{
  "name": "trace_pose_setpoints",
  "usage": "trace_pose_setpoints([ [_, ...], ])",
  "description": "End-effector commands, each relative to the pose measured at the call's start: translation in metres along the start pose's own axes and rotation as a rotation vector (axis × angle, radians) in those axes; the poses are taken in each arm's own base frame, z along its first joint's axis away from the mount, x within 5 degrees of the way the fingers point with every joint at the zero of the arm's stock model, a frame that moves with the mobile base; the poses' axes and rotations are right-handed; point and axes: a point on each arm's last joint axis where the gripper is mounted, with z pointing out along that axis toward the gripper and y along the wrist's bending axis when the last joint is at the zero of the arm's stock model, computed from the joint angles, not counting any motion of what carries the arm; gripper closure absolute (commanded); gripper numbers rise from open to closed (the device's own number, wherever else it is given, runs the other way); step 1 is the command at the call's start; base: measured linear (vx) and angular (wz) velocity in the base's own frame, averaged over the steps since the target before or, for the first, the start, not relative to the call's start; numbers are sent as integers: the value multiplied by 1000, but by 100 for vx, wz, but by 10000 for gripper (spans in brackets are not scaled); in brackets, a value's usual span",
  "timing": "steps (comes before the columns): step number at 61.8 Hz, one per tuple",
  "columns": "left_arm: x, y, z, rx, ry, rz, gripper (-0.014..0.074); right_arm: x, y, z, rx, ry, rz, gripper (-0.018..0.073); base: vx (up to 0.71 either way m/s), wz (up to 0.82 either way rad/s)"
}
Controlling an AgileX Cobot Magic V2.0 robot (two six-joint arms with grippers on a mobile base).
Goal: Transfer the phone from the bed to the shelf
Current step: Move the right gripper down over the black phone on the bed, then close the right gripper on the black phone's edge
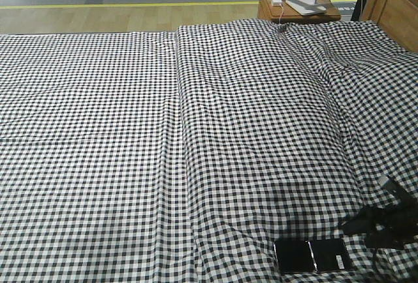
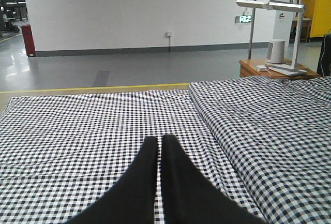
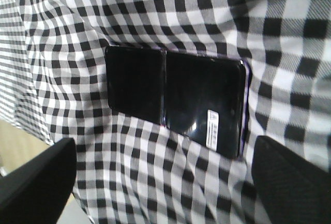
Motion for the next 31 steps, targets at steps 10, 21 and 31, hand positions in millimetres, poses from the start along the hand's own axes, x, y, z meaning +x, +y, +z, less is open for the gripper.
trace_pose_setpoints([
  [10, -15, 0, -2, 3, -104, -19, 595, -18, 2, -9, -74, -32, -35, -70, 0, 0],
  [21, -15, 0, -2, 3, -104, -19, 595, -17, -6, 2, -107, -35, -36, -55, 0, 0],
  [31, -15, 0, -2, 3, -104, -19, 595, -17, -14, 12, -138, -18, -27, -49, 0, 0],
])
